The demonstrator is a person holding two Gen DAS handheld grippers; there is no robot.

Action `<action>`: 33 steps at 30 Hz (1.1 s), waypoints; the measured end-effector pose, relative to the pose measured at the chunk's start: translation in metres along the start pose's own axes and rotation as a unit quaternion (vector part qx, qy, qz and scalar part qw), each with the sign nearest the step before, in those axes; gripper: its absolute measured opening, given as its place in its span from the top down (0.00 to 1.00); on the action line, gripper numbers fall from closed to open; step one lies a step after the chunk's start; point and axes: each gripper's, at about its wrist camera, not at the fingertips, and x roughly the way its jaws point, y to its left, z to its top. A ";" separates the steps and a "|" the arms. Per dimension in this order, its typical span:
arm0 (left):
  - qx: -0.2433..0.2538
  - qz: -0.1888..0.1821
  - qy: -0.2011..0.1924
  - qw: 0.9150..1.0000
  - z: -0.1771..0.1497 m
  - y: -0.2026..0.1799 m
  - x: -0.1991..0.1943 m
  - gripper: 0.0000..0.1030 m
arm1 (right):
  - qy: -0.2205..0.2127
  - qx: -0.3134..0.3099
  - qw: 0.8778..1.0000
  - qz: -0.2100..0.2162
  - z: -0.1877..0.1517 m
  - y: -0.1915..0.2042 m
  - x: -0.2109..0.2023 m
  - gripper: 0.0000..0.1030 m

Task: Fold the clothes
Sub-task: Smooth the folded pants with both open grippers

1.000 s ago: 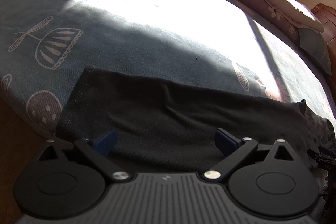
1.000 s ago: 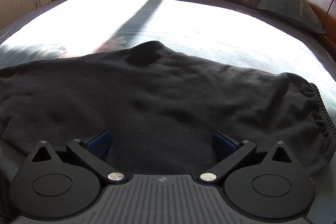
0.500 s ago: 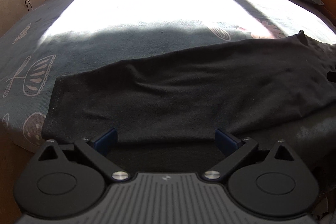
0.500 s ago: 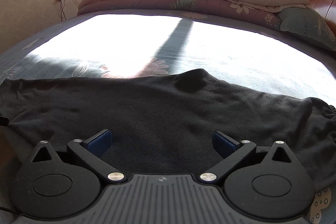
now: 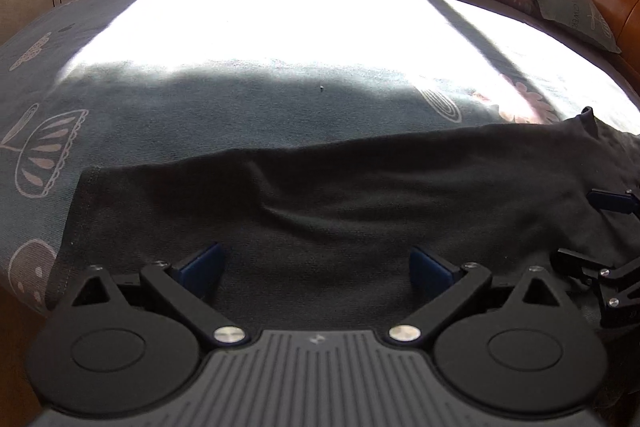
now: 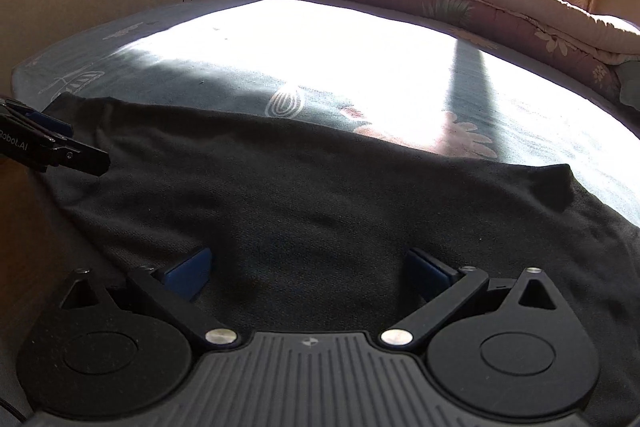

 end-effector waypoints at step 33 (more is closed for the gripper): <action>-0.030 -0.233 0.020 0.972 0.065 -0.091 0.005 0.04 | 0.054 0.146 0.985 -0.070 -0.038 -0.139 -0.062 0.00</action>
